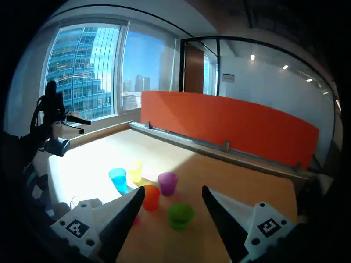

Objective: Pour water

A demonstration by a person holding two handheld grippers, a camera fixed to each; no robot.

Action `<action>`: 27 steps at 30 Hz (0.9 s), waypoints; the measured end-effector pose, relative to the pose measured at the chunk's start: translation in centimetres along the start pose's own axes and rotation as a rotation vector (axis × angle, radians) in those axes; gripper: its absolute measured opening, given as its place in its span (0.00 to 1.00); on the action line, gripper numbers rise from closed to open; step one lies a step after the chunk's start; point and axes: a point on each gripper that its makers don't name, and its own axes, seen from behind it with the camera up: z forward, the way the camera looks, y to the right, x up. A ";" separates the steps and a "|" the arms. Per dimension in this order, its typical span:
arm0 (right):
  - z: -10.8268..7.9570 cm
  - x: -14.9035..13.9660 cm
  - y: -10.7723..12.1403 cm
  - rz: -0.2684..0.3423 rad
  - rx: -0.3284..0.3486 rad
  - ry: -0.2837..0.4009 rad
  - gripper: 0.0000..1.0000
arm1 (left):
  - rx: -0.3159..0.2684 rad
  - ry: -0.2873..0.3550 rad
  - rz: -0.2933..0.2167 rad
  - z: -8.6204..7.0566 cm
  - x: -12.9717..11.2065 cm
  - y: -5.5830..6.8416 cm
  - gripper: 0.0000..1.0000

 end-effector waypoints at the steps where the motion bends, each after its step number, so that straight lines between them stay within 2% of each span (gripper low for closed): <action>1: 0.2 -0.3 0.1 0.000 0.000 -0.005 1.00 | -0.003 -0.005 0.000 0.2 -0.3 0.1 0.86; 15: 1.8 -4.3 0.6 0.006 0.012 -0.075 1.00 | -0.039 -0.073 -0.031 3.1 -5.3 1.0 0.86; 27: 2.9 -8.1 1.0 0.030 0.007 -0.129 1.00 | -0.063 -0.130 -0.046 4.4 -8.6 1.7 0.86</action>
